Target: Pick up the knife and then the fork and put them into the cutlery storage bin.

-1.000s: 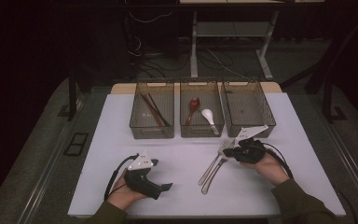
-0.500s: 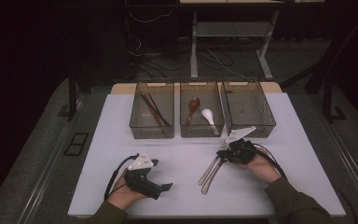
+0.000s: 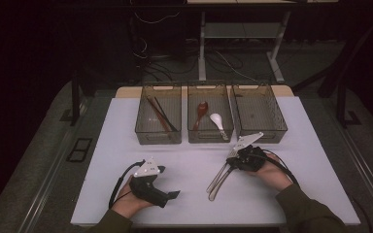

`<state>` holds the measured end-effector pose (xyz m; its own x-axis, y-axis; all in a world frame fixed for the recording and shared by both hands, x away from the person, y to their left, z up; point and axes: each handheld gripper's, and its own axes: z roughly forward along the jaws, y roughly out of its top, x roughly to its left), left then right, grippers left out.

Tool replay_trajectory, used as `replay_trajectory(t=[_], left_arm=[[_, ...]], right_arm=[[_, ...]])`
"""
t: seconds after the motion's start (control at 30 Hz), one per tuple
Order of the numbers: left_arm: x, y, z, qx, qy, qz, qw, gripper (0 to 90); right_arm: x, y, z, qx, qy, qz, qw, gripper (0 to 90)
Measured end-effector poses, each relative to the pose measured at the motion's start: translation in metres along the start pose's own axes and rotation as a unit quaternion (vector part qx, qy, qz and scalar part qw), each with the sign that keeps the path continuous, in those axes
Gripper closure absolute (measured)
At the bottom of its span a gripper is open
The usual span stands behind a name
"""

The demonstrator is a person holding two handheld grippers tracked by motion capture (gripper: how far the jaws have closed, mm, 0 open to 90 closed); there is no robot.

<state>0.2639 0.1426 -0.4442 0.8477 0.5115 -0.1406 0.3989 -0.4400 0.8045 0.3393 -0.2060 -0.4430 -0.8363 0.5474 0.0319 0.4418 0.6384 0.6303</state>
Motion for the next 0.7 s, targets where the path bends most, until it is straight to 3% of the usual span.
replay_trajectory(t=[0.7], left_arm=[[-0.001, 0.0, 0.001, 0.002, -0.003, 0.0, 1.0, 0.0]], right_arm=[[0.0, -0.007, -0.013, 0.034, 0.02, -0.016, 0.9991, 89.6]])
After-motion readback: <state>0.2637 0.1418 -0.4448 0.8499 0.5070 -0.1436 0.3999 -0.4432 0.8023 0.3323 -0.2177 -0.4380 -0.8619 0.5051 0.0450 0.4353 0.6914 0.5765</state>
